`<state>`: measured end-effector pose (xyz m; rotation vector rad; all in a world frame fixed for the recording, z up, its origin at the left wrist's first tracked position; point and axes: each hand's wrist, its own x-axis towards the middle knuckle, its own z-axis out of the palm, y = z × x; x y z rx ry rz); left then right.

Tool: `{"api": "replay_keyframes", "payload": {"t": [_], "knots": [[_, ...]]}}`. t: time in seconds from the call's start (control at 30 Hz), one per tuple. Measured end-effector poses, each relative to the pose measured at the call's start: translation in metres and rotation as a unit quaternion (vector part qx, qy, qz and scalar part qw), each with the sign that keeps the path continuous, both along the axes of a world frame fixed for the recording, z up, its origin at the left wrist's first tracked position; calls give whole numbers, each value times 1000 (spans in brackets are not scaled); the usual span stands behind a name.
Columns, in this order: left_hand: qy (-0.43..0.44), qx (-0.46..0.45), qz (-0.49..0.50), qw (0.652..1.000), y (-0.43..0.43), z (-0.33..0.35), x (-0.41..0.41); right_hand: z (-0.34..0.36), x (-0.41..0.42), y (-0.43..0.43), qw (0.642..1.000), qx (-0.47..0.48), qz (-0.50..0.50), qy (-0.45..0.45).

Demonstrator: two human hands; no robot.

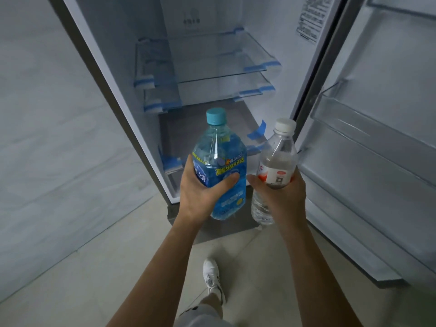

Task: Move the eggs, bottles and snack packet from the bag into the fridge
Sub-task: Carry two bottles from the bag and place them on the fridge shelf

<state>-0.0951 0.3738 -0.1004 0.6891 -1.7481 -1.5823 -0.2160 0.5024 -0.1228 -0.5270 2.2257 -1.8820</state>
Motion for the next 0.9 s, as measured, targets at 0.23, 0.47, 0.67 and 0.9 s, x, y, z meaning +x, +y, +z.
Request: {"api": "replay_keyframes", "payload": {"t": [0.23,0.47,0.67,0.9], "knots": [[24,30,6,999,-60,4,-55,8,-59,-71,1000,1,-10,-25],[29,33,12,999,-111,3,-88,12,-95,-125,999,-1,-18,-35],[34,46,22,998,-128,2,-102,12,-111,-144,1000,5,2,-27],[41,30,44,998,-141,12,-113,26,-138,-160,999,-3,10,-34]]}}
